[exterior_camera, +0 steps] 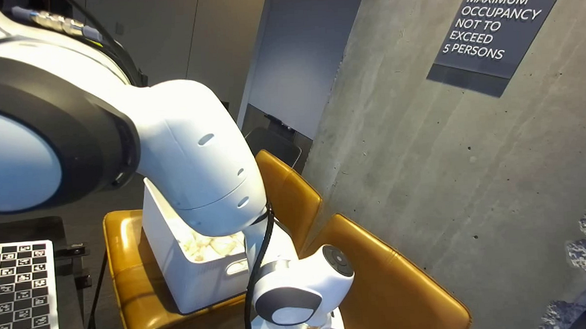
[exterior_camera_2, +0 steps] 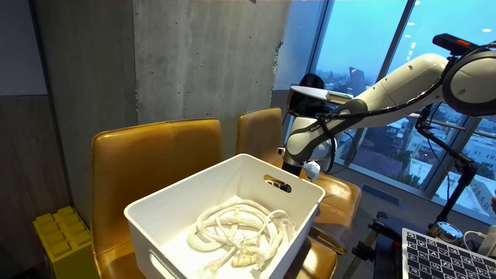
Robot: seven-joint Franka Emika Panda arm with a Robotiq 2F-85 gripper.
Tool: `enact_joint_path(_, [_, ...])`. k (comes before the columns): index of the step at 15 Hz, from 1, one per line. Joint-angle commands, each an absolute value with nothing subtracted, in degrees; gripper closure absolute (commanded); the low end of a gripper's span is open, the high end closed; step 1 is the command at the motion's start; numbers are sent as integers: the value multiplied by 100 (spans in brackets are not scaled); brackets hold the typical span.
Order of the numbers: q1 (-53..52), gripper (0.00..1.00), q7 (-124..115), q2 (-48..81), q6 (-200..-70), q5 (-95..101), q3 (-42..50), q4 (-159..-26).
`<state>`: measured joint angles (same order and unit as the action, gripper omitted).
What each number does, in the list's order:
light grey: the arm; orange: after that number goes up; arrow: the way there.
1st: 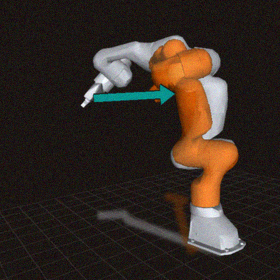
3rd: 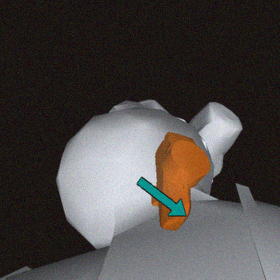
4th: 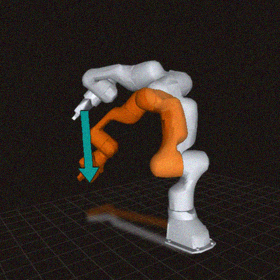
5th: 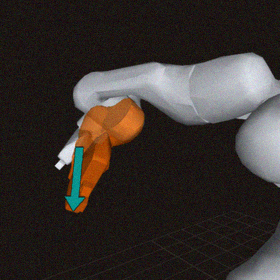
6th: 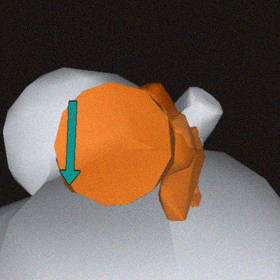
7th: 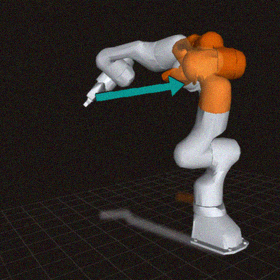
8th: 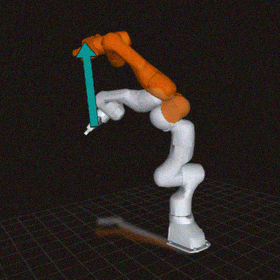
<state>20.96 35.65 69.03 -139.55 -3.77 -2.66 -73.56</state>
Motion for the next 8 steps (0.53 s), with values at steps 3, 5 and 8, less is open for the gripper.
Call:
enact_joint_path(3, [2130,87,3452,7002,-13607,-255,-196,-7166])
enact_joint_path(5, [2135,99,3466,6807,-13650,-218,-142,-7368])
enact_joint_path(8, [2142,100,3471,6569,-13727,-158,-20,-7665])
